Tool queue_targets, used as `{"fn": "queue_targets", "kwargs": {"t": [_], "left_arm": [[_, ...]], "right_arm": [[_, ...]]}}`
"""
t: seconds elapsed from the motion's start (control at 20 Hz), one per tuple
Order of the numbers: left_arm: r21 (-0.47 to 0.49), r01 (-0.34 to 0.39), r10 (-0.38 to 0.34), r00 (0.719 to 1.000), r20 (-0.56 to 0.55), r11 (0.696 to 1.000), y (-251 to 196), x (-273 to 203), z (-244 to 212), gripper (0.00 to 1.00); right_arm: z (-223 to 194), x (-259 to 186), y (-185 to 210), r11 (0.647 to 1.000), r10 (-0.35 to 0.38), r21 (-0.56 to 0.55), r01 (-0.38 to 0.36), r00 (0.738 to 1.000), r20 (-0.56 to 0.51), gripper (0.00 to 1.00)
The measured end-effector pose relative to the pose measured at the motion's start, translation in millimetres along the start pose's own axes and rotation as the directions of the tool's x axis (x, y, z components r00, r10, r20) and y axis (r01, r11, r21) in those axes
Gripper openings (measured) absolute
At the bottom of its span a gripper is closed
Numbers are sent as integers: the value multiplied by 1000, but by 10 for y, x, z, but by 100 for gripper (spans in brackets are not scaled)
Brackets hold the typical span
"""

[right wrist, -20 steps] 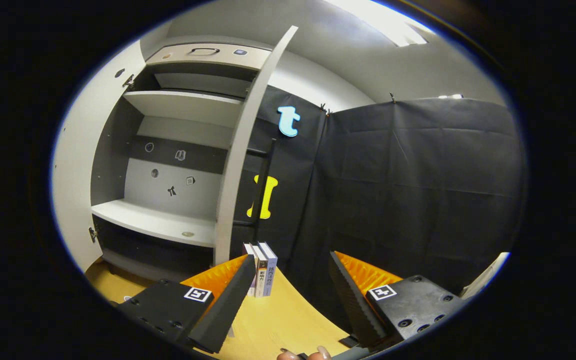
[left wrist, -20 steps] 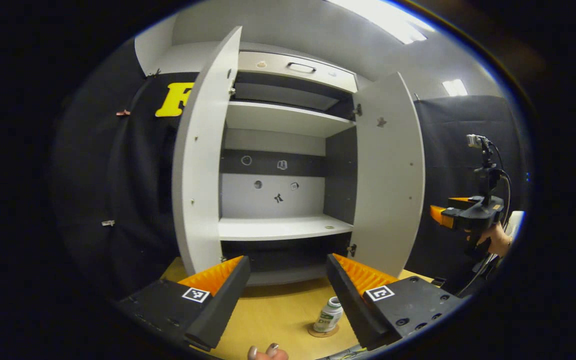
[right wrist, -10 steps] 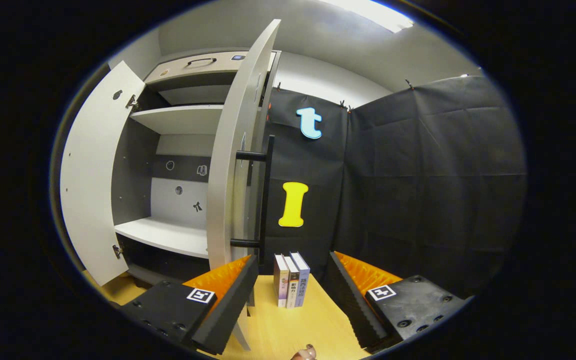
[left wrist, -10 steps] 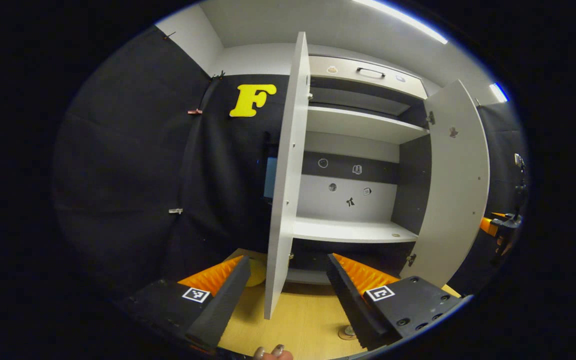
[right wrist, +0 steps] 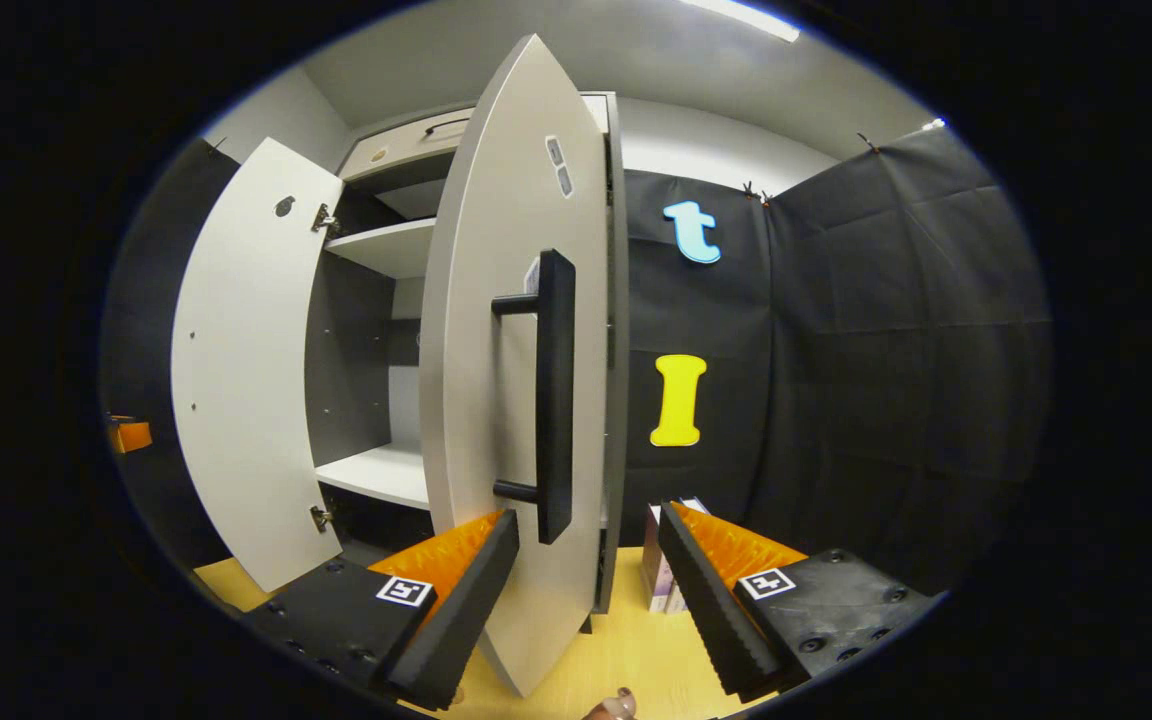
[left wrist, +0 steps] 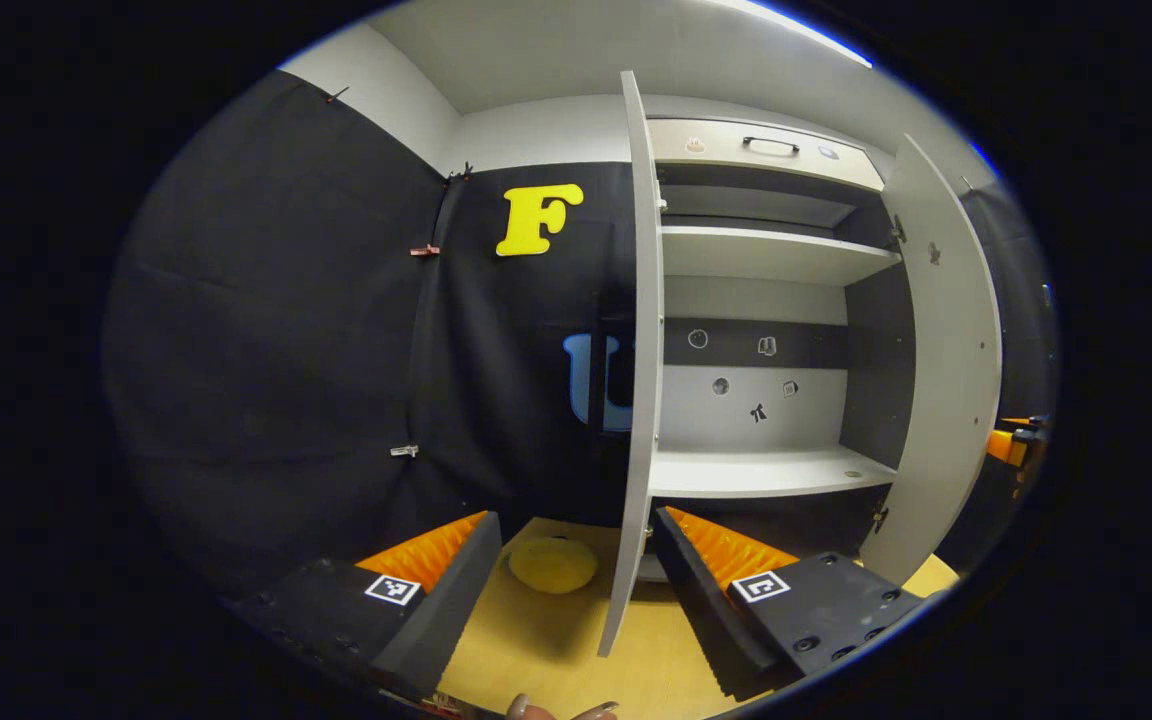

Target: Grasp the bottle in the cabinet with the left hand and place it on the coaster, then close the right door with the right hand and the left door with the left hand.

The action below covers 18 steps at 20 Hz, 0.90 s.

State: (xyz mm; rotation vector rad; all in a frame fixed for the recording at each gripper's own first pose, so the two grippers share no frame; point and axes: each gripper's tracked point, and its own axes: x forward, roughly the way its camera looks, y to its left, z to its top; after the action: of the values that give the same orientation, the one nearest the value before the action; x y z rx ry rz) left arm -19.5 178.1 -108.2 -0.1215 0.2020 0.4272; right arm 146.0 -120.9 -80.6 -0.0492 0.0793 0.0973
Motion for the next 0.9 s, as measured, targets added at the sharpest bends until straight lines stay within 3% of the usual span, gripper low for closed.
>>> {"fn": "queue_targets", "kwargs": {"t": [0.4, 0.5, 0.9], "left_arm": [[26, 44, -44, 999, -13, 999, 178, 319, 14, 97], [19, 54, -53, 998, -15, 998, 245, 424, 21, 97], [-6, 150, -150, 989, 3, 989, 178, 659, 85, 97]], "right_arm": [[-41, 314, 692, 998, 61, 19, -61, 998, 16, 93], [0, 350, 807, 998, 58, 3, -58, 998, 29, 98], [-135, 230, 844, 998, -4, -58, 4, 1000, 0, 98]]}}
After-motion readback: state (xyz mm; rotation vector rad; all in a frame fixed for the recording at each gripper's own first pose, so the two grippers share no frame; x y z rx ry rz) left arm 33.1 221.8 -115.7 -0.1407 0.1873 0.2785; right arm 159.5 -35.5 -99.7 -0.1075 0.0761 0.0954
